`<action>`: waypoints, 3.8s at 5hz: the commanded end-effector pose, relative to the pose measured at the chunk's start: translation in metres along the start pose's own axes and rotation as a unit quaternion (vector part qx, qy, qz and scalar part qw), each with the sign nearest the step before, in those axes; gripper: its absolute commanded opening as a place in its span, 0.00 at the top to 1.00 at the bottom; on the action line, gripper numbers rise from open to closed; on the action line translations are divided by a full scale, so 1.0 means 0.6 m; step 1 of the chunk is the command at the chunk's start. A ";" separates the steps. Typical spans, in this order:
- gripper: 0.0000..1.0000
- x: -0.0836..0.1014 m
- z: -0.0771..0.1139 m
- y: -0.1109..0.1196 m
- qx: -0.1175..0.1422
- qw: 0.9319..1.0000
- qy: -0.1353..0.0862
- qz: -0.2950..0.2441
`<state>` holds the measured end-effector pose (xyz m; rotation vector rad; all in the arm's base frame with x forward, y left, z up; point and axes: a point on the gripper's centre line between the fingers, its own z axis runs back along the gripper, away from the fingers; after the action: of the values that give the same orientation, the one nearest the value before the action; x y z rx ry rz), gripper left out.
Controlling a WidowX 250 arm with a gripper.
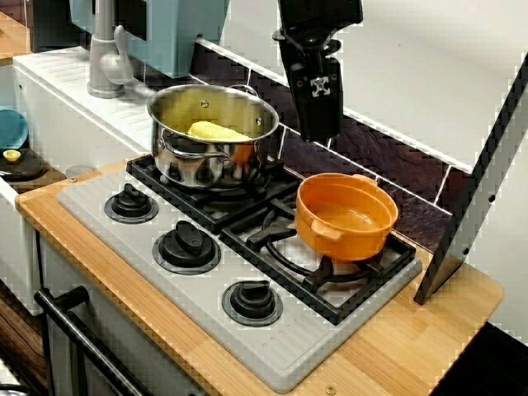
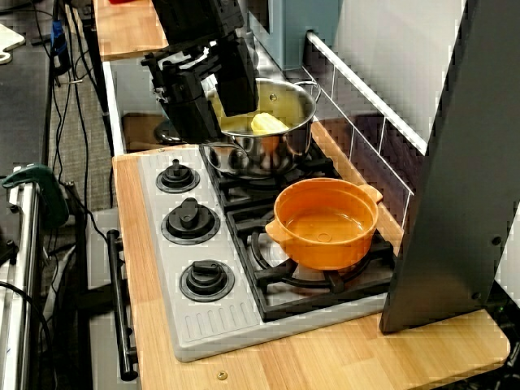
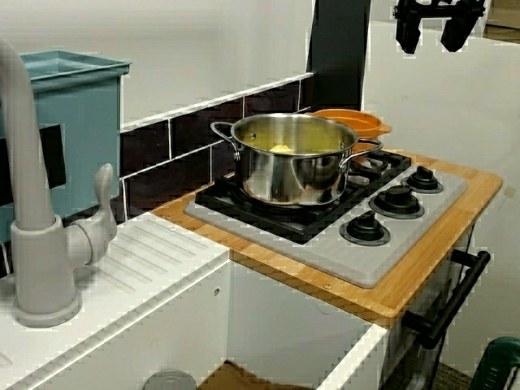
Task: Lift pot from stove
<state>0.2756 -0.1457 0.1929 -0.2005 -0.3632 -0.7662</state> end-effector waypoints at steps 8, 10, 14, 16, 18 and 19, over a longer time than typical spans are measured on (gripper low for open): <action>0.00 -0.027 -0.085 0.102 -0.038 0.887 0.107 -0.448; 0.00 -0.035 -0.079 0.138 -0.063 0.867 0.091 -0.486; 0.00 -0.028 -0.111 0.163 -0.004 0.869 0.104 -0.483; 0.00 0.004 -0.105 0.145 -0.100 0.858 0.094 -0.496; 0.00 0.008 -0.114 0.127 -0.129 0.791 0.067 -0.595; 0.00 -0.001 -0.117 0.126 -0.126 0.781 0.069 -0.608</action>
<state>0.3425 -0.1120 0.1066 -0.1838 -0.1720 -2.1076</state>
